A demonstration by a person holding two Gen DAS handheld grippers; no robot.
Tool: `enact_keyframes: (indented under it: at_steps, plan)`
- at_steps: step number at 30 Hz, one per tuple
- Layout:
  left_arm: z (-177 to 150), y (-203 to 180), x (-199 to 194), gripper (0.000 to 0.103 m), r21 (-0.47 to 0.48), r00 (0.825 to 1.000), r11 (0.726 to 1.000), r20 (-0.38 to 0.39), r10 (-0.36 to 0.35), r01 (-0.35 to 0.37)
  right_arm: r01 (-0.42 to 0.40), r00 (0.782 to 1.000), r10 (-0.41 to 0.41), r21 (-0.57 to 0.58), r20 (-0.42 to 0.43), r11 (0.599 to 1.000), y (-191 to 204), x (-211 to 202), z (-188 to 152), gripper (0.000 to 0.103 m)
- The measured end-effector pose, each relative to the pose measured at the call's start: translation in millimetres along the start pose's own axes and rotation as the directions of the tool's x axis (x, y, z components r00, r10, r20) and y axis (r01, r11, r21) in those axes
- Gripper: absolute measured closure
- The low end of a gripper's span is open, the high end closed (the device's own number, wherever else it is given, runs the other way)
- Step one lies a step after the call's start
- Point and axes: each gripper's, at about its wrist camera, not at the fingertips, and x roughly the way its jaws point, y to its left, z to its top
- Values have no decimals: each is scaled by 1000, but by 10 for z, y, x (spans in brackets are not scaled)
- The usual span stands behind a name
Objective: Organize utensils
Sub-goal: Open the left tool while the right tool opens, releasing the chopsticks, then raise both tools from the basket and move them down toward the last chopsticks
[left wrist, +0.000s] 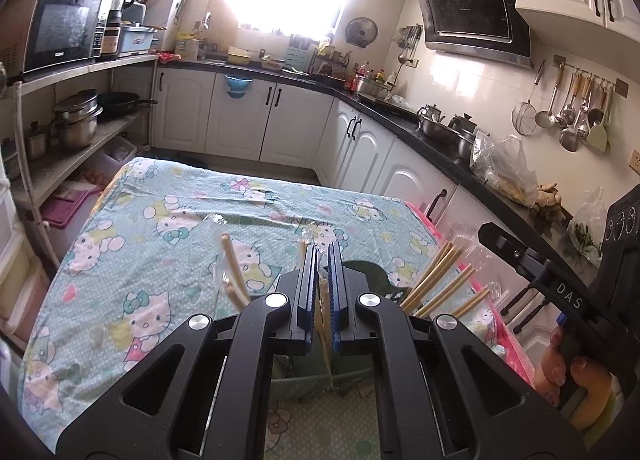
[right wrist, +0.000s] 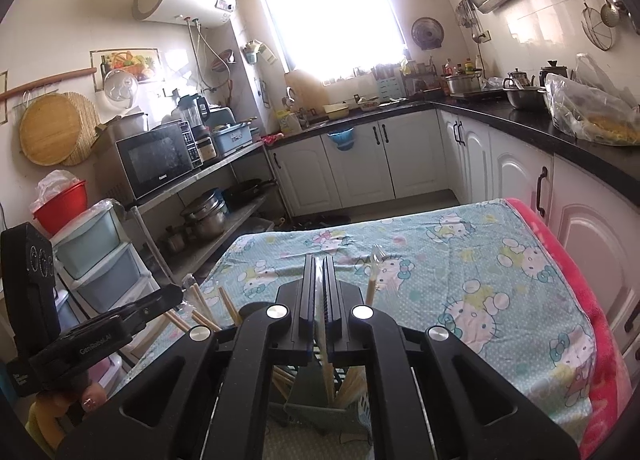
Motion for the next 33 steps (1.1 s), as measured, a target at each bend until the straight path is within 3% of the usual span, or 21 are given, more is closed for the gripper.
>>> enact_keyframes:
  at_steps: [8,14,22,33]
  plan:
    - [-86,45,-104,90,-14,1000,1000,0,-3,3,6,1000,-6,7,-1,1000,-15,-94,-65,83]
    - [-152,76,-200,73,-24,1000,1000,3,-11,11,26,1000,-26,3,-1,1000,-24,-215,-156,75]
    - [-257,99,-323,43,-31,1000,999,5,-21,21,36,999,-36,-12,-4,999,18,-354,-249,66]
    - [-459,160,-393,17,-41,1000,999,-22,-13,12,59,998,-60,-35,-24,998,32,-457,-432,58]
